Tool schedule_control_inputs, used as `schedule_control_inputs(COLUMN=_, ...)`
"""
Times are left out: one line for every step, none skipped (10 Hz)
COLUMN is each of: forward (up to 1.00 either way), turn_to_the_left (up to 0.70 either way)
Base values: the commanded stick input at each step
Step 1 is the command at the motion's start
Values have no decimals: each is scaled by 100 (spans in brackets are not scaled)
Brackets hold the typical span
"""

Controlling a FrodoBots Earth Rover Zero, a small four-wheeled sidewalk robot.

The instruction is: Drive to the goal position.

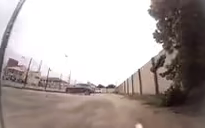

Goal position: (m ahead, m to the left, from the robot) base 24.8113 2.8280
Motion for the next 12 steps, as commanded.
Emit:
schedule_control_inputs(forward=98, turn_to_the_left=4)
schedule_control_inputs(forward=98, turn_to_the_left=4)
schedule_control_inputs(forward=98, turn_to_the_left=4)
schedule_control_inputs(forward=98, turn_to_the_left=4)
schedule_control_inputs(forward=98, turn_to_the_left=4)
schedule_control_inputs(forward=98, turn_to_the_left=4)
schedule_control_inputs(forward=98, turn_to_the_left=4)
schedule_control_inputs(forward=98, turn_to_the_left=4)
schedule_control_inputs(forward=98, turn_to_the_left=4)
schedule_control_inputs(forward=98, turn_to_the_left=4)
schedule_control_inputs(forward=98, turn_to_the_left=4)
schedule_control_inputs(forward=98, turn_to_the_left=4)
